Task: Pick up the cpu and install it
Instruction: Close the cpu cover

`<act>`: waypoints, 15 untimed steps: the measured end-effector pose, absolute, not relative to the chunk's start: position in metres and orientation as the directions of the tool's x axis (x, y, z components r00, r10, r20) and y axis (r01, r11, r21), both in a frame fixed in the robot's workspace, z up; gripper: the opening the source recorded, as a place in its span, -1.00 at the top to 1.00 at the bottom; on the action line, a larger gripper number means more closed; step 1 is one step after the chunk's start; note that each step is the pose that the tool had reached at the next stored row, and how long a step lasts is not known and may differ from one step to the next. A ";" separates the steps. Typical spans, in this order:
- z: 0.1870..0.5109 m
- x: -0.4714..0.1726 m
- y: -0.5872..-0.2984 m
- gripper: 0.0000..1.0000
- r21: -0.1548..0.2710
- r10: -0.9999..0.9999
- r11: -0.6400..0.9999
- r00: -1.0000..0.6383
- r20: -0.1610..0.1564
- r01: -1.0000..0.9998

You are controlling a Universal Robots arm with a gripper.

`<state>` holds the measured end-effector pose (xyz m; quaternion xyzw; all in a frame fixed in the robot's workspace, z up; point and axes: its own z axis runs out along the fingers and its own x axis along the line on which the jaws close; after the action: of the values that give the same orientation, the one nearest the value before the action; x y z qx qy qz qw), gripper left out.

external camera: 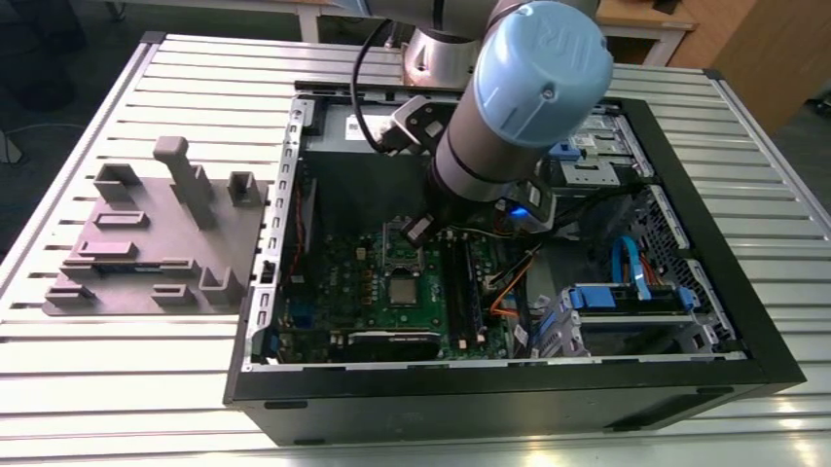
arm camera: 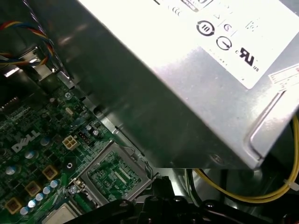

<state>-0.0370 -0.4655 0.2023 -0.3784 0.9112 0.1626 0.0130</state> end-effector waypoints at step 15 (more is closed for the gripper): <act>0.212 -0.038 -0.466 0.79 0.285 -0.686 0.663 -0.714 -0.138 -0.692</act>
<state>-0.0376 -0.4661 0.2120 -0.3780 0.9118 0.1600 0.0094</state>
